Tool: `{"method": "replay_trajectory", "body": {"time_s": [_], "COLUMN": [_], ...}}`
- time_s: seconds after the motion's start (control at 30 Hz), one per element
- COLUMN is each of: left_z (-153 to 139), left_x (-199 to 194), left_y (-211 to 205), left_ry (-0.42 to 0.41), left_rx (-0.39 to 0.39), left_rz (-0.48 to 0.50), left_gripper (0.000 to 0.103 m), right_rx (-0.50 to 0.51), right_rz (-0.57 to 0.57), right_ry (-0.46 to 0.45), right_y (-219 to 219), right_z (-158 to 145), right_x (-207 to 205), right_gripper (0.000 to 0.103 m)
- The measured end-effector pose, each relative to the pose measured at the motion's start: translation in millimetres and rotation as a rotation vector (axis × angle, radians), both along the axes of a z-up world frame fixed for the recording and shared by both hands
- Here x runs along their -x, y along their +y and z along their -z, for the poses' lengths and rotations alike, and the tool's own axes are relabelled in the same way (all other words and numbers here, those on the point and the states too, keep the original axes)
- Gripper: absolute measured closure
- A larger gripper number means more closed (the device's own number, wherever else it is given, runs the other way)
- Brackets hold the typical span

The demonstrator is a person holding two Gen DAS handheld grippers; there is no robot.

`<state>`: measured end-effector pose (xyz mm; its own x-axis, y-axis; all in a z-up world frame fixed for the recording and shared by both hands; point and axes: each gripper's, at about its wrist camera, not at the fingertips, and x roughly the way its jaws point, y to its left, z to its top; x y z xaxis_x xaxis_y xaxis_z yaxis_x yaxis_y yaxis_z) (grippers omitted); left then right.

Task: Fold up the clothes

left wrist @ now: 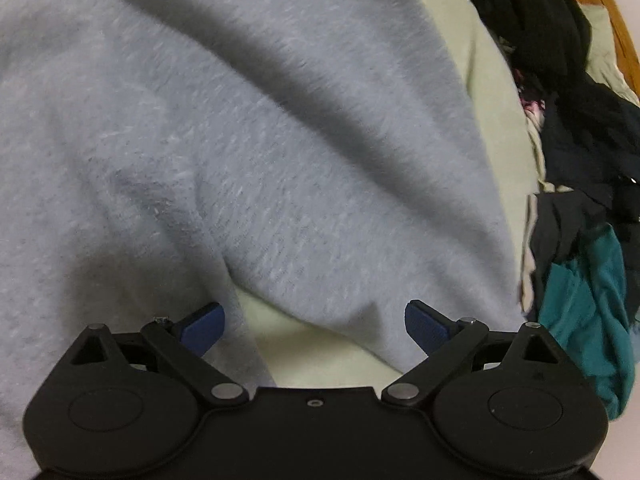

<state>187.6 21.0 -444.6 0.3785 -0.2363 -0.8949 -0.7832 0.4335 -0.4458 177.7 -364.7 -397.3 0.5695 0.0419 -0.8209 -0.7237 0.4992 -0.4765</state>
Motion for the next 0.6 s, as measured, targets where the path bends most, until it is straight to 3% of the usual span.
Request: {"method": "replay_trajectory", "body": {"time_s": [0.17,0.27,0.37,0.4,0.43,0.47,0.6], "left_z": [-0.6,-3.8,-0.7,0.2,0.7,1.2,-1.1], "left_x": [-11.4,-16.2,-18.9,-18.3,-17.8,-17.4,-14.7], "left_y": [-5.1,-3.7,3.8,7.4,10.0,12.7,20.2], "left_ry": [0.008,-0.006,0.037,0.038,0.042,0.045,0.042], "left_rx": [-0.047,-0.077,-0.091,-0.090,-0.088,-0.086,-0.078], "left_rz": [-0.057,-0.047,-0.026,-0.025,-0.025,-0.024,-0.003], "left_gripper": [0.006,0.048,0.070,0.084,0.087,0.090,0.093], "right_rx": [-0.031,-0.080,-0.157,-0.199,-0.236,-0.258,-0.515], "right_rz": [0.036,0.092,0.173,0.214,0.251,0.278,0.503], "right_ry": [0.061,0.113,0.204,0.246,0.282,0.301,0.414], "right_y": [1.1,0.8,-3.5,-7.3,-10.7,-14.0,-54.0], "right_z": [8.9,13.0,15.3,14.3,13.3,12.1,-14.8], "right_x": [8.1,4.3,-0.5,-3.5,-6.1,-7.5,-22.7], "right_gripper": [0.087,0.087,0.078,0.068,0.059,0.059,0.054]}}
